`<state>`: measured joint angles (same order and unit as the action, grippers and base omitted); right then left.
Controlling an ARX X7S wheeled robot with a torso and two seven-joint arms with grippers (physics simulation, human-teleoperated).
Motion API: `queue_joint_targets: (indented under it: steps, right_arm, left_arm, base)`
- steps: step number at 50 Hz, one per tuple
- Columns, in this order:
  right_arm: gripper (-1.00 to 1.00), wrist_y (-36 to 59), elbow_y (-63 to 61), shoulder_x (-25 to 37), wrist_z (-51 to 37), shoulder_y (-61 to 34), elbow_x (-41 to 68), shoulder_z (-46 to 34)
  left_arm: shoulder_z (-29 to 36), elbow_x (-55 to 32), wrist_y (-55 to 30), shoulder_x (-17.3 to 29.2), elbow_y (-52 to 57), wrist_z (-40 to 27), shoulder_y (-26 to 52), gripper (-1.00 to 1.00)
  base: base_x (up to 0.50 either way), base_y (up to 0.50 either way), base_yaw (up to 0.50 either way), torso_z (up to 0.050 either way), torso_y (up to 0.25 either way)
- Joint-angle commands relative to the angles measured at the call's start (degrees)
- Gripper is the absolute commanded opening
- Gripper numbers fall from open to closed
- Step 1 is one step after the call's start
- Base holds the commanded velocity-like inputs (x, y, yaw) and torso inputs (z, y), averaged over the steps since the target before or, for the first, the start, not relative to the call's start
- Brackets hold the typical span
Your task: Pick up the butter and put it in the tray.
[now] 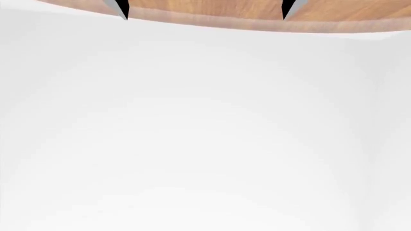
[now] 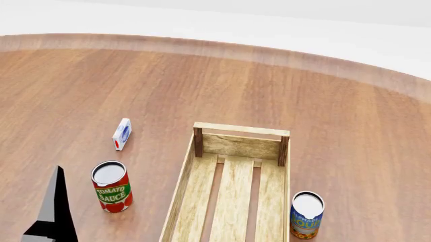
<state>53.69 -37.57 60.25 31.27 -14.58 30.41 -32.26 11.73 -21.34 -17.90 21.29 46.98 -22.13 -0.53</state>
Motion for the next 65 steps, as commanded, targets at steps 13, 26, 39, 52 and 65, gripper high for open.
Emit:
queue_joint_targets:
  steps: [13, 26, 39, 52, 65]
  right_arm:
    - [1.00, -3.20, 4.81, -1.59, -0.53, 0.41, -3.69, -2.30]
    - [1.00, -4.69, 8.16, -4.20, 0.60, -1.06, -6.84, -5.73]
    - [1.00, -7.46, 11.45, -5.91, 0.44, -0.20, -8.55, -7.36]
    - [1.00, -11.06, 14.95, -7.06, -0.39, 2.02, -9.57, -8.16]
    - [-1.00, -14.22, 18.38, -8.14, -1.25, 3.56, -9.87, -7.96]
  left_arm:
    - [0.45, -0.19, 0.49, 0.48, -0.33, -0.44, 0.07, 1.00]
    - [0.52, -0.77, 0.13, 0.83, 0.43, -0.94, 0.16, 1.00]
    - [0.53, -1.02, 0.45, 1.14, 0.08, -1.12, 0.26, 1.00]
    - [0.69, -1.01, 1.04, 1.31, -0.52, -1.19, 0.18, 1.00]
    - [1.15, -0.85, 1.22, 1.41, -1.06, -1.37, 0.03, 1.00]
  base:
    - [0.00, 0.00, 0.00, 0.000, 0.000]
    - [0.00, 0.00, 0.00, 0.000, 0.000]
    - [0.00, 0.00, 0.00, 0.000, 0.000]
    - [0.00, 0.00, 0.00, 0.000, 0.000]
    - [0.00, 0.00, 0.00, 0.000, 0.000]
